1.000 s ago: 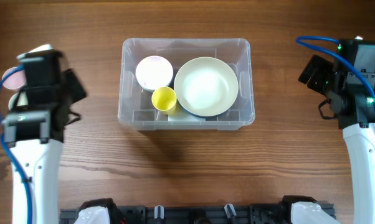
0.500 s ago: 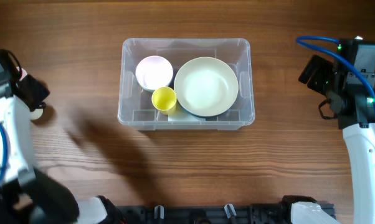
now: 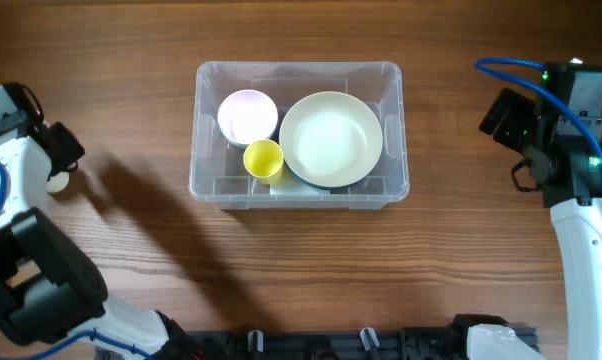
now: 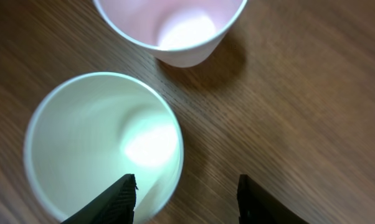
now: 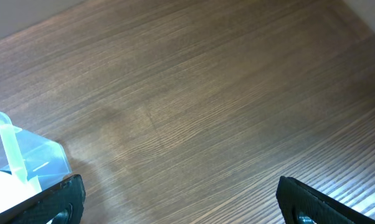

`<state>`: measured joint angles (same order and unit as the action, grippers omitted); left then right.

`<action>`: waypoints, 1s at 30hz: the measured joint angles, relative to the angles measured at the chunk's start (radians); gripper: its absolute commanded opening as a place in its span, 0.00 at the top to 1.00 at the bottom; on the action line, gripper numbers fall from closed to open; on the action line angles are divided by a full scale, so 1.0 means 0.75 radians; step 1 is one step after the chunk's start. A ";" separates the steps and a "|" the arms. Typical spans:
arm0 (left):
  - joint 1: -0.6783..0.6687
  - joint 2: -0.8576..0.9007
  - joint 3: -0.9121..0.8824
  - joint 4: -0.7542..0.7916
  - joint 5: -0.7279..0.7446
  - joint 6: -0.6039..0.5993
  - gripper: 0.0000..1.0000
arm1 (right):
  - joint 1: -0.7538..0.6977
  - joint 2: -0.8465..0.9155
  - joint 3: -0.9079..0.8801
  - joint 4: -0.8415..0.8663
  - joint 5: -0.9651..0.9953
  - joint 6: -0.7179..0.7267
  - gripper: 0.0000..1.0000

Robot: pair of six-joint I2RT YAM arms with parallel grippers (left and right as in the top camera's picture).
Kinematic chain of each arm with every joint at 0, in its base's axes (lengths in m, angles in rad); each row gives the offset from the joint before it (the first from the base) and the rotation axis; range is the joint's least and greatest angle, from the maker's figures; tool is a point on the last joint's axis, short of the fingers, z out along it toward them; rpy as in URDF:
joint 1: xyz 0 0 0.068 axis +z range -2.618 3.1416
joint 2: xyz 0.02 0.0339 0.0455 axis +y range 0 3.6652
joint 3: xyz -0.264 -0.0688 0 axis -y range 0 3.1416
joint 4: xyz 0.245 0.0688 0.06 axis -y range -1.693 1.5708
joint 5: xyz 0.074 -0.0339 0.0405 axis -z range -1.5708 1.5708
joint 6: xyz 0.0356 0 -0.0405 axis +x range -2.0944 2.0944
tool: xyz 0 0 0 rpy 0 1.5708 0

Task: Pack container
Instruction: 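Lower the left gripper onto the pale green cup and grasp it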

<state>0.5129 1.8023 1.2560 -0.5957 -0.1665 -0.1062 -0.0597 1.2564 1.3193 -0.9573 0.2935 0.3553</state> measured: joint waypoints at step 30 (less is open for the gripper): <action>0.000 0.036 0.000 0.005 -0.044 0.056 0.96 | 0.000 0.000 0.000 0.000 0.000 0.000 0.00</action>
<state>0.5129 1.8294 1.2560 -0.5919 -0.1993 -0.0643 -0.0597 1.2564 1.3193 -0.9573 0.2935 0.3553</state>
